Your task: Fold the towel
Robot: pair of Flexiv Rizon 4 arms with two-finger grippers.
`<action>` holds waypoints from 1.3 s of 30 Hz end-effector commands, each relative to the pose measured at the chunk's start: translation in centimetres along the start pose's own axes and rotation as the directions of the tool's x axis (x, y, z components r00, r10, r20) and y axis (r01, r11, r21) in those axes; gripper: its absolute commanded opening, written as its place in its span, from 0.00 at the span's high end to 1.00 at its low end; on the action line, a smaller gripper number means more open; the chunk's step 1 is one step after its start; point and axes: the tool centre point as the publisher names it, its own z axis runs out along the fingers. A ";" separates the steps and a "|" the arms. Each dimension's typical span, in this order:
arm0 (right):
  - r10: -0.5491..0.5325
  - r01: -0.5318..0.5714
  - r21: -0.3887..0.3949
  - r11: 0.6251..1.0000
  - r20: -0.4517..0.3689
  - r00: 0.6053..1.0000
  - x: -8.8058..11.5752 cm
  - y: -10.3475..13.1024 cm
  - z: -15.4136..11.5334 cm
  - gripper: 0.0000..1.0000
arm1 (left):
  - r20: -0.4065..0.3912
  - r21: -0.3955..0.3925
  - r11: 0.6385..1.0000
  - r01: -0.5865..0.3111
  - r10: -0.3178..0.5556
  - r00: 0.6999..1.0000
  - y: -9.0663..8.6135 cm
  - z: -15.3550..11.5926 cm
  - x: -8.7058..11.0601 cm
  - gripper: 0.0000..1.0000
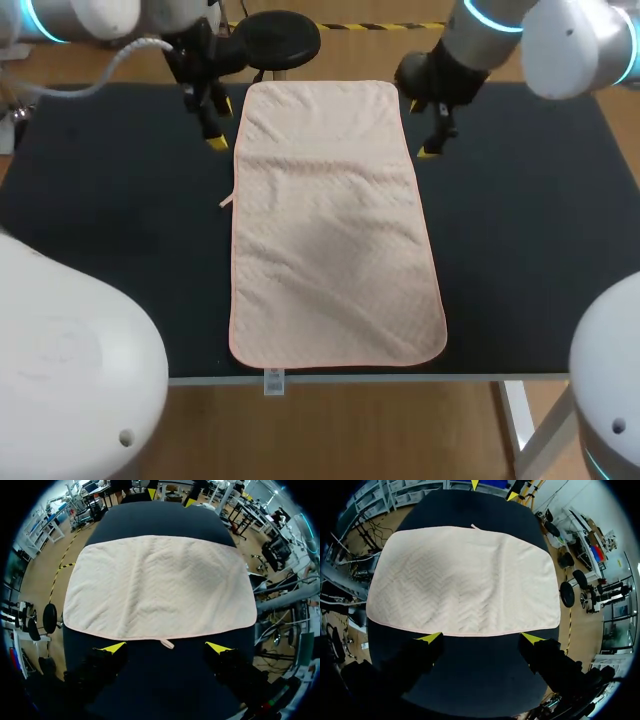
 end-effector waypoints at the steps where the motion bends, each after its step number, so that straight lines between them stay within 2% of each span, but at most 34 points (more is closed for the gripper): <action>1: -0.004 0.004 0.007 1.000 -0.014 1.000 -0.5 0.3 0.3 0.00 | -0.034 -0.005 1.000 0.014 -0.014 0.999 -0.4 0.4 -1.0 0.00; 12: -0.004 0.004 0.007 1.000 -0.014 1.000 -0.5 0.3 0.3 0.00 | -0.034 -0.005 1.000 0.014 -0.014 0.999 -0.4 0.4 -1.0 0.00; 16: -0.006 0.006 0.004 1.000 -0.012 1.000 -0.5 0.4 0.4 0.00 | -0.026 -0.047 0.999 -0.004 0.003 1.000 -1.0 1.0 -1.0 0.00; 19: -0.006 0.007 0.010 1.000 -0.025 1.000 -0.5 1.0 2.1 0.00 | -0.020 -0.044 0.999 -0.017 0.016 1.000 -1.5 2.3 -1.5 0.00; 22: -0.007 0.007 0.006 1.000 -0.049 0.999 -0.4 1.3 4.1 0.00 | -0.025 -0.089 0.996 -0.021 0.019 1.000 -2.0 3.5 -1.9 0.00; 26: -0.004 0.005 0.016 1.000 -0.085 0.996 -0.5 1.0 6.7 0.00 | -0.006 -0.098 0.995 -0.033 0.032 0.999 -1.8 5.1 -2.0 0.00; 33: -0.001 0.002 0.014 1.000 -0.095 0.995 -1.2 0.7 9.0 0.00 | -0.009 -0.079 0.996 -0.033 0.032 0.999 -0.7 7.6 -2.4 0.00; 39: 0.013 -0.004 0.069 0.998 -0.122 0.992 -1.3 0.3 10.7 0.00 | -0.019 -0.072 0.996 -0.045 0.044 0.999 -0.8 9.5 -3.0 0.00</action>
